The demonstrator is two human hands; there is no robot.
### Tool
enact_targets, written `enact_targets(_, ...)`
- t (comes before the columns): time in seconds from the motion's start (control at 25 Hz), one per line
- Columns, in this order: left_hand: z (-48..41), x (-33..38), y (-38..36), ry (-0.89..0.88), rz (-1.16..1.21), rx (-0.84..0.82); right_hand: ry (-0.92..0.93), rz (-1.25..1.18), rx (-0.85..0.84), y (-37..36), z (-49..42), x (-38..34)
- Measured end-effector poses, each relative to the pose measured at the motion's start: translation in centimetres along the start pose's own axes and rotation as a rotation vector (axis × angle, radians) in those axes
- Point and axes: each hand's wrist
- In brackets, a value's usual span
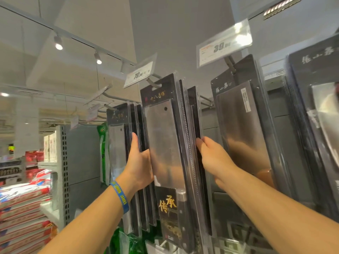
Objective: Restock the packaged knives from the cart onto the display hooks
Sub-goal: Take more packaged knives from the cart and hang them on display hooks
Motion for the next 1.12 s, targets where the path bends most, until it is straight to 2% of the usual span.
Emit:
enact_targets(0.12,0.4,0.1,0.2,-0.030,0.010,0.017,0.044,-0.040,0.009,0.2,0.5,-0.1)
enact_targets(0.44,3.4,0.3,0.8,-0.213,-0.055,0.026,0.090,-0.081,-0.126,0.3,1.8,-0.3)
enact_targets(0.6,4.4,0.0,-0.4,-0.314,-0.163,0.118,0.080,-0.144,-0.101,0.2,2.1,-0.3)
enact_targets(0.76,4.6,-0.9,-1.0,-0.451,-0.238,0.255,0.086,-0.104,-0.086,0.3,2.3,-0.4)
enact_targets(0.92,6.1,-1.6,-2.5,-0.675,-0.456,0.414,0.134,-0.087,-0.048,0.2,2.4,-0.2)
enact_targets(1.0,7.1,-1.8,-3.8,-0.787,-0.591,0.426,0.161,-0.085,-0.039,0.0,2.4,0.0)
enact_targets(1.12,7.5,-1.8,-5.5,-0.847,-0.718,0.416,0.123,-0.117,-0.035,-0.3,2.3,0.3)
Point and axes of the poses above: each hand's wrist, its own z-axis away from the middle knuckle, its own y-axis out of the back of the hand, x = y × z, and after that the axes turned 13 degrees about x, right-handed
